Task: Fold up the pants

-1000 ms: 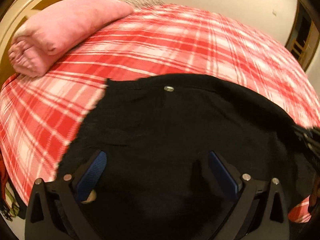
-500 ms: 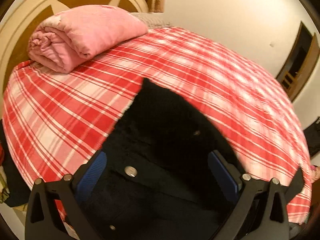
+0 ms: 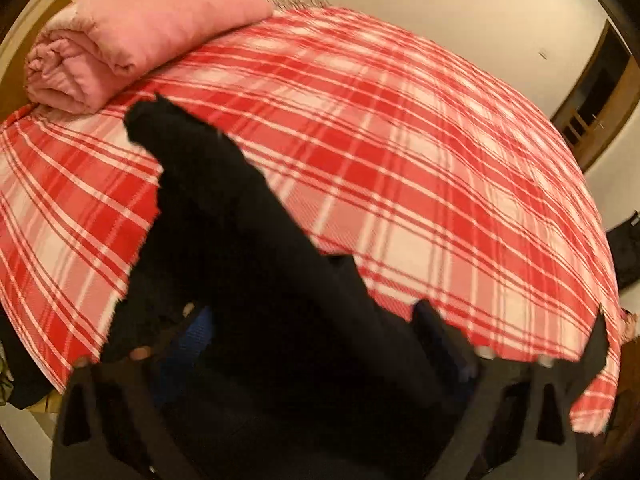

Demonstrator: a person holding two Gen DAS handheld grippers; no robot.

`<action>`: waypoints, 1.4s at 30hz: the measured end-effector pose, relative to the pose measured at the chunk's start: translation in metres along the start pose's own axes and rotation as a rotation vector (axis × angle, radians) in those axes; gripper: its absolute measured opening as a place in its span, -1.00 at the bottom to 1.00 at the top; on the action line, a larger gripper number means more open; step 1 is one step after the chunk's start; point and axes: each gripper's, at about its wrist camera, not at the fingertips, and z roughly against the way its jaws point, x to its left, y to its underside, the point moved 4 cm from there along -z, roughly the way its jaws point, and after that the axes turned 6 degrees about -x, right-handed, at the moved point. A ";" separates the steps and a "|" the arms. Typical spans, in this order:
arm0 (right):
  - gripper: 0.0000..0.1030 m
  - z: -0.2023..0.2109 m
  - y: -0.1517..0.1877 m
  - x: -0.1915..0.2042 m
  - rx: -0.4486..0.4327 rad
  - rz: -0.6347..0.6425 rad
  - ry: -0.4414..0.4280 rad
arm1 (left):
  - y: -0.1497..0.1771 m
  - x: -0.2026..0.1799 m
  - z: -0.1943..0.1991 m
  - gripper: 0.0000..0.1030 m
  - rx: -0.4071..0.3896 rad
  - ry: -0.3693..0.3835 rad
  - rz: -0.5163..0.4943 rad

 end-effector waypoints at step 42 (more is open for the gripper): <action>0.66 0.132 0.020 -0.158 -0.139 -0.550 -0.029 | 0.088 0.140 0.114 0.63 -0.278 -0.408 0.027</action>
